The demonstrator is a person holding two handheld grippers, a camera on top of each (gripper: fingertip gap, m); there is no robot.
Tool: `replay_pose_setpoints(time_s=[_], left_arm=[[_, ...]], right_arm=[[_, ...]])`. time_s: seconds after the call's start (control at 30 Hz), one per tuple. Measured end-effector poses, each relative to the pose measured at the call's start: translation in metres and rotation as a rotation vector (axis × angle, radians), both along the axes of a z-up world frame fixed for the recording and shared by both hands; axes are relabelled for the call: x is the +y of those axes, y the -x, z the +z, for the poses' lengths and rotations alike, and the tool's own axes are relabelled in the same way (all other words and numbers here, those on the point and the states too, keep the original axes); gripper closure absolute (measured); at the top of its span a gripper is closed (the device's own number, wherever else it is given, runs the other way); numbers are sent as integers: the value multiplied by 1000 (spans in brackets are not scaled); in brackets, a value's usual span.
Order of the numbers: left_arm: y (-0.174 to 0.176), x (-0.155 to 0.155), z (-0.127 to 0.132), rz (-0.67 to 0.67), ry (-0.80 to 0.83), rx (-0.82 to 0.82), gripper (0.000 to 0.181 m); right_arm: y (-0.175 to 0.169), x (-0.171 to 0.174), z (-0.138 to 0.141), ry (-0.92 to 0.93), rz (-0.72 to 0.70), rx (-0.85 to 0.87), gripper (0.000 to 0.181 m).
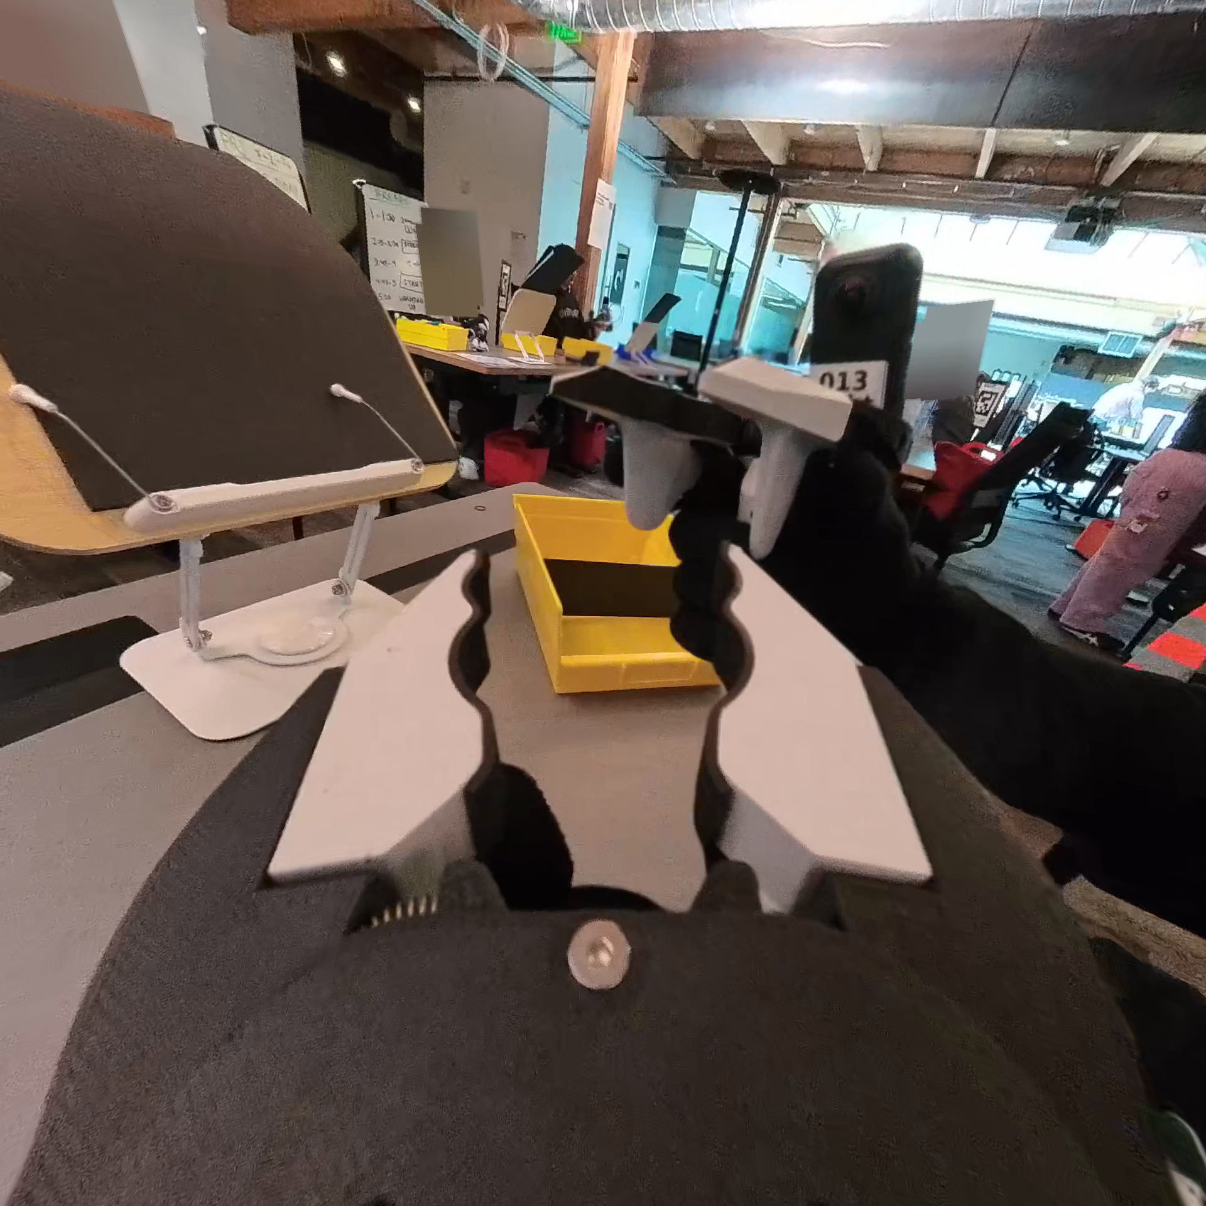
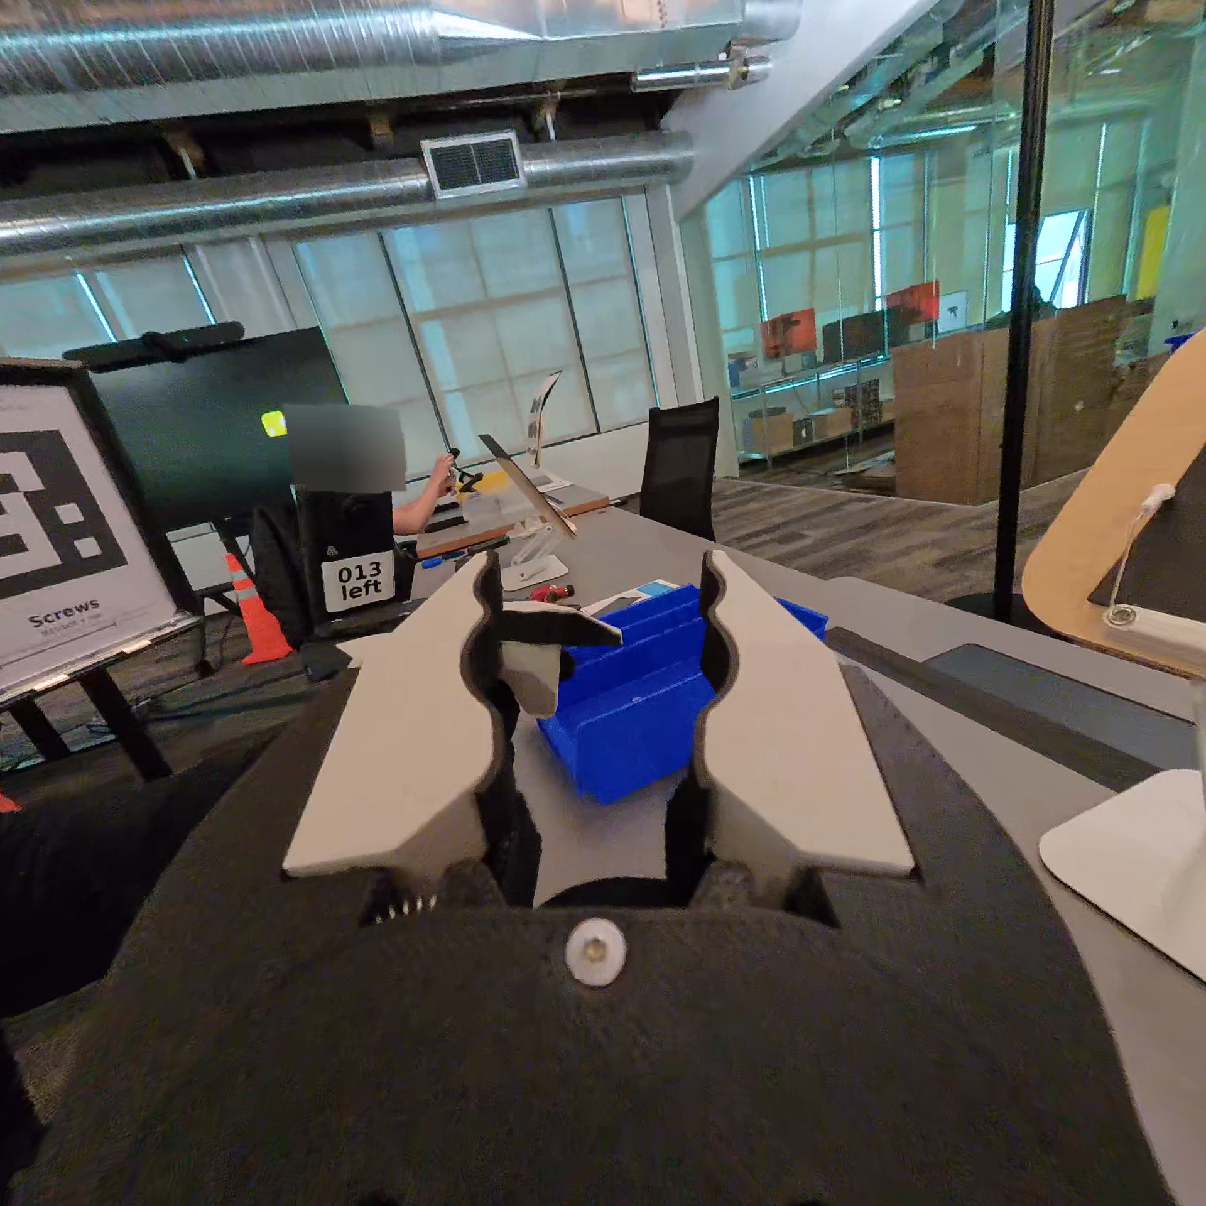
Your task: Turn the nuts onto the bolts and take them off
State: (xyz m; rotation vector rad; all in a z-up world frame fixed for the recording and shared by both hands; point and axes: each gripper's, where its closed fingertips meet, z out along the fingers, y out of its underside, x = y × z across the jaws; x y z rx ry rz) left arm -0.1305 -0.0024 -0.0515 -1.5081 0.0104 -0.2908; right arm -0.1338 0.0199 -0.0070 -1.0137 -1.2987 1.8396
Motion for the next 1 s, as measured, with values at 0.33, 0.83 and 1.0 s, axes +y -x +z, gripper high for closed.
replay_pose_setpoints(time_s=[0.33,0.83,1.0], left_arm=[[-3,-4,-6,69,-19,211,181],[-2,4,-32,136,43,371,150],[-13,1,-50,37,89,430,181]], right_arm=[[-7,5,-43,-72,-58,-64,153],[-12,3,-98,-309,-158,-125,165],[-20,2,-105,-375,-158,-111,181]])
